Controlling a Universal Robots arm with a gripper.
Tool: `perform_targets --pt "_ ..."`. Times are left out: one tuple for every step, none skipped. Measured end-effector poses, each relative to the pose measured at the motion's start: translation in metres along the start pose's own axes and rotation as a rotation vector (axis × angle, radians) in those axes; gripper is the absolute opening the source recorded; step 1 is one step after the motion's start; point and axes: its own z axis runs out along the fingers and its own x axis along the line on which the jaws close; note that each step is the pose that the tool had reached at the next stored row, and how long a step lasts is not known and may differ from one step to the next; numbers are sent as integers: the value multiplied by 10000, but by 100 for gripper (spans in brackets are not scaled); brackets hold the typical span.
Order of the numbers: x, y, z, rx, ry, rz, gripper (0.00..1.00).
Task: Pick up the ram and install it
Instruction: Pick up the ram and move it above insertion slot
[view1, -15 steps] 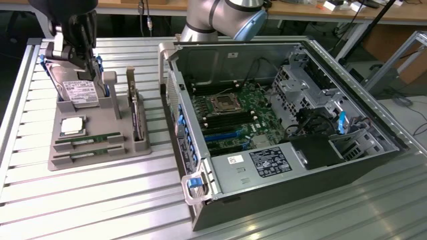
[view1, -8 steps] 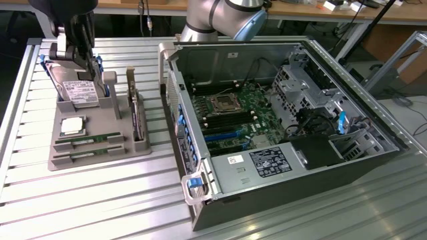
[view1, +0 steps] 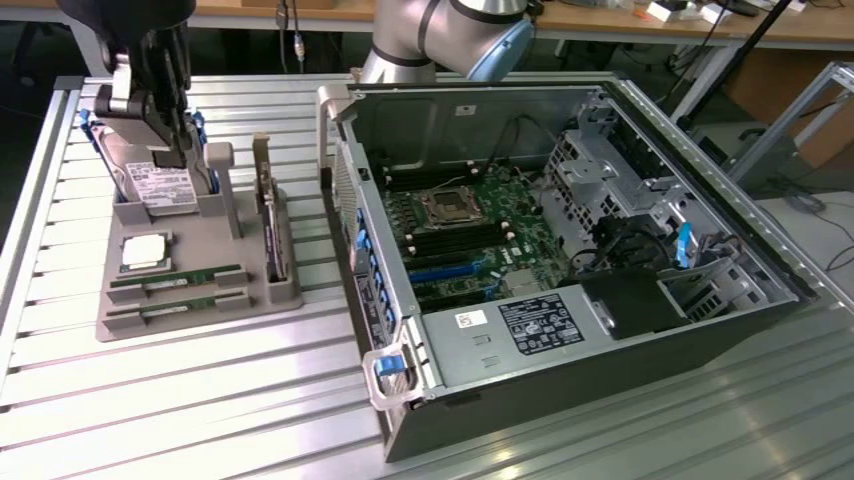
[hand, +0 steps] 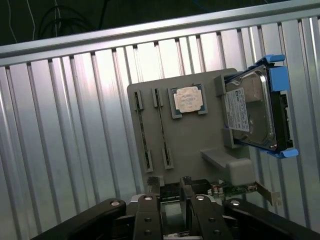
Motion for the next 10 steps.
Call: perform_targets --pt "0 0 0 0 0 0 30" --pt "0 0 0 0 0 0 30" --pt "0 0 0 0 0 0 30" --pt "0 0 2 -1 1 0 30" --pt "0 0 12 -1 0 0 30" --pt "0 -1 15 -1 1 0 30" --pt "1 -1 21 0 0 0 30" --pt "1 -1 27 0 0 0 30" --pt "1 -1 37 0 0 0 30" --pt "1 -2 43 0 0 0 30"
